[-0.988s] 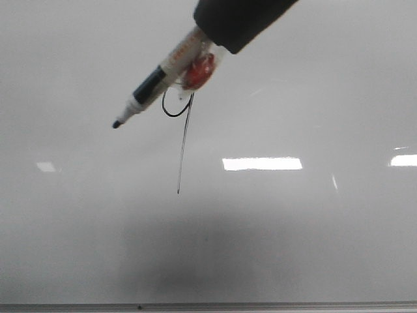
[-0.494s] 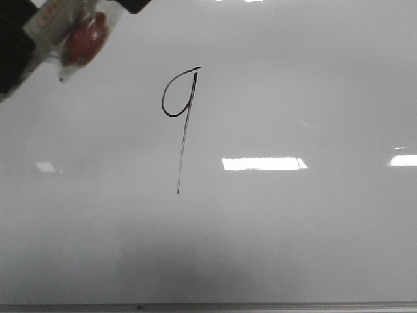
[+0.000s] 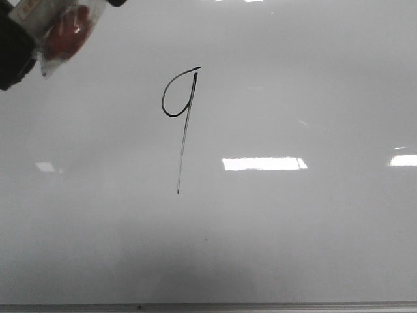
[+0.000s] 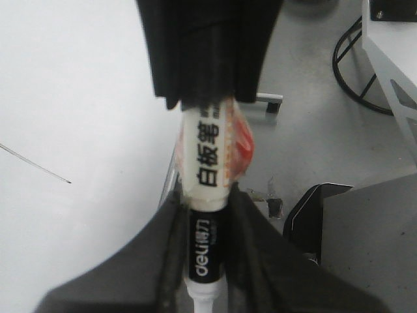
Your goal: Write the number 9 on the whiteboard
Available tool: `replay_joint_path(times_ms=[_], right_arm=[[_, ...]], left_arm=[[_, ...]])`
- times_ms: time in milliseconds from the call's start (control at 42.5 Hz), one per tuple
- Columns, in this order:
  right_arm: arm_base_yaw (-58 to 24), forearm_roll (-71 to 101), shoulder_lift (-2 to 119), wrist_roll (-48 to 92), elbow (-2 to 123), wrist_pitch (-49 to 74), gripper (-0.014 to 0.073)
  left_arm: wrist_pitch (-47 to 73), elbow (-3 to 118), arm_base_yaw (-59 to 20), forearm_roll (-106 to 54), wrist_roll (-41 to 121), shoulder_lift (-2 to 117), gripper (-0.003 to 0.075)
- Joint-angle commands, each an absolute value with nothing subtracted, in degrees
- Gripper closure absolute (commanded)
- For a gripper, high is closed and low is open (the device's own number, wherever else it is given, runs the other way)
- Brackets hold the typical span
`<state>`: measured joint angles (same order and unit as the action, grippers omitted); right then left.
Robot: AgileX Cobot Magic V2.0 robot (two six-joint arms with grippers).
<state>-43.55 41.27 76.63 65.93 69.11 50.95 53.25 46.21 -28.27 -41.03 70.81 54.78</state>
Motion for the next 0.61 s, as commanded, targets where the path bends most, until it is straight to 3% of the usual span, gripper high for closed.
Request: replay_joint_path(times_ms=[0,212,259,447,588], right_arm=[[-43.69,45.22,74.68,66.27,71.15,48.39,0.0585],[-43.63,45.52,74.11,63.59,71.15,46.35,0.0085],[-43.39,45.46,73.66,62.1,71.15,45.42,0.0029],[-37.38,44.36,67.04,56.95,67.25,41.91,0.0021],[-30.3,44.36,55.59,50.09,54.67,32.77,0.0164]], left_arm=[[51.92,48.15,-28.8,-43.48,70.19,54.44,0.0739],[51.49,47.8,-28.33,-42.66,69.52,54.44,0.0739],[50.56,47.55,-28.05,-41.76,67.88,54.58,0.0739],[42.46,47.4,-21.86,-32.51,47.37,54.74,0.0739],[34.95,47.11,-11.15,-32.24,34.8,54.74,0.0739]])
